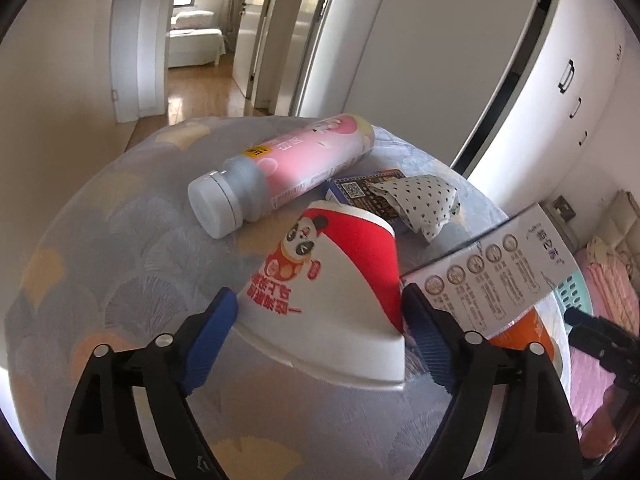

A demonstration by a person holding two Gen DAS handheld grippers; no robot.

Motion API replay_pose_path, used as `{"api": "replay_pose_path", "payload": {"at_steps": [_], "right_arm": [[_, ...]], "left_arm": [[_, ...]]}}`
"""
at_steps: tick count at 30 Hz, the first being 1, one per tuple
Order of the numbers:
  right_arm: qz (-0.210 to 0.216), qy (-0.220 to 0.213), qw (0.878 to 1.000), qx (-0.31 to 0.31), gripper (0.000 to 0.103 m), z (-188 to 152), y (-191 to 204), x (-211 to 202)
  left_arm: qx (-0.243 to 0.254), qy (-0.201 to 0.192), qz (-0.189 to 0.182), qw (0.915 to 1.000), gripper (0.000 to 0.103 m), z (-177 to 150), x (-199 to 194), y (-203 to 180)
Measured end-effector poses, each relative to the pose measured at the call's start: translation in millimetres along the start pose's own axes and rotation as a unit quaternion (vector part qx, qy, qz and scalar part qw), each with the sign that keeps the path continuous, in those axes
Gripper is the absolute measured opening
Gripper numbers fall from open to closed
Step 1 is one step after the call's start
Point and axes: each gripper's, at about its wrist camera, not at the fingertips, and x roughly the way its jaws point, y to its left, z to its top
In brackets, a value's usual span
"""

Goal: Collect trash

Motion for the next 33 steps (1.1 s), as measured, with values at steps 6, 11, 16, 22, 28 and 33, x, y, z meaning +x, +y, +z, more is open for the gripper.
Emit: {"api": "replay_pose_path", "payload": {"at_steps": [6,11,16,22,28,33], "right_arm": [[0.009,0.013,1.000,0.015,0.066,3.1,1.8,17.7],[0.047,0.032,0.997,0.050,0.066,3.8,-2.3,37.7],[0.079,0.049,0.994,0.065,0.068,0.0,5.8,50.5],[0.106,0.052,0.992,0.053,0.046,-4.0,19.4,53.0],[0.055,0.024,0.998,0.022,0.037,-6.4,29.9,30.5],[0.000,-0.015,1.000,-0.008,0.037,-2.3,31.6,2.3]], "left_arm": [[-0.035,0.006,-0.034,0.9988,0.084,-1.8,1.8,18.2],[-0.043,0.011,-0.061,0.9972,0.075,-14.6,-15.3,19.4],[-0.060,0.008,-0.086,0.9945,0.050,-25.4,-34.2,22.2],[-0.064,0.002,-0.085,0.9943,0.050,-35.4,-48.8,26.1],[-0.065,0.009,-0.058,0.9961,0.050,-37.0,-54.1,30.3],[-0.061,0.019,-0.016,0.9978,0.049,-47.8,-53.8,30.8]]}}
